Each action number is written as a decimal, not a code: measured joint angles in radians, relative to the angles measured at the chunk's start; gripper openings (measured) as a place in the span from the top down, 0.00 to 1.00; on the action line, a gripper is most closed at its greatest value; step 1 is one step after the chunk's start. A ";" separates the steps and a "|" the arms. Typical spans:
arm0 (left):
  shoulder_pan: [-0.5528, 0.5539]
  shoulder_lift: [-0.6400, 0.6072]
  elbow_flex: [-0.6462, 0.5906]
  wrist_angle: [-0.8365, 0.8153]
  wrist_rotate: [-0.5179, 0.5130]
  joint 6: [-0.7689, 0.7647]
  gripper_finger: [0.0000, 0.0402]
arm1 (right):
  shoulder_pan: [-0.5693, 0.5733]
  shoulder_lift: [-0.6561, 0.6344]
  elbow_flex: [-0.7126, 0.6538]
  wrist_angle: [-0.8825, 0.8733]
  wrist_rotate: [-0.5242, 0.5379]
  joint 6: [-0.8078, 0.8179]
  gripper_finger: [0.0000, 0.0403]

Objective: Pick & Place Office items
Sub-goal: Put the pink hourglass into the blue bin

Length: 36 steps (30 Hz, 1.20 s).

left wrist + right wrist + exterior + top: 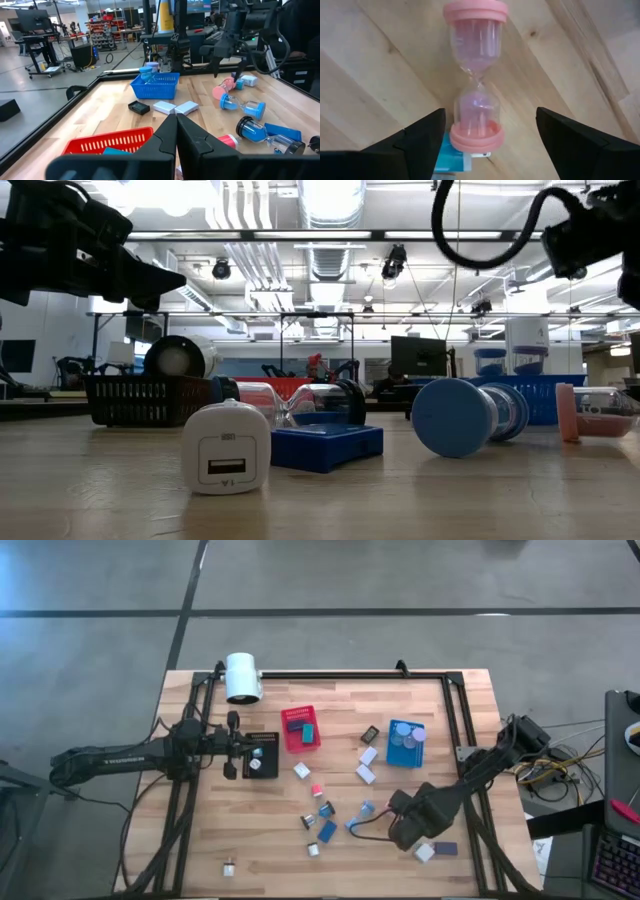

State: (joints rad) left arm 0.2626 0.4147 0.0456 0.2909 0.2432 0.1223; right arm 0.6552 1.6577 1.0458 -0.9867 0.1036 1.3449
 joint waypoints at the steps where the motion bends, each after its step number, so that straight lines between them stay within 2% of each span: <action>1: 0.000 0.000 0.000 0.000 0.000 0.000 0.97 | 0.000 0.002 -0.004 0.001 0.000 -0.002 0.27; 22: 0.000 0.000 0.000 -0.003 0.000 0.001 0.97 | -0.002 0.015 -0.083 0.083 -0.007 -0.046 0.43; 31: 0.000 0.000 -0.001 -0.021 0.000 0.018 0.97 | -0.002 0.013 -0.118 0.110 0.002 -0.062 0.61; 36: 0.000 0.000 -0.001 -0.022 0.000 0.020 0.97 | -0.001 0.011 -0.116 0.112 0.012 -0.073 0.61</action>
State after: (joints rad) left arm 0.2626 0.4145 0.0448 0.2687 0.2428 0.1421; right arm 0.6544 1.6691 0.9297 -0.8751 0.1156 1.2718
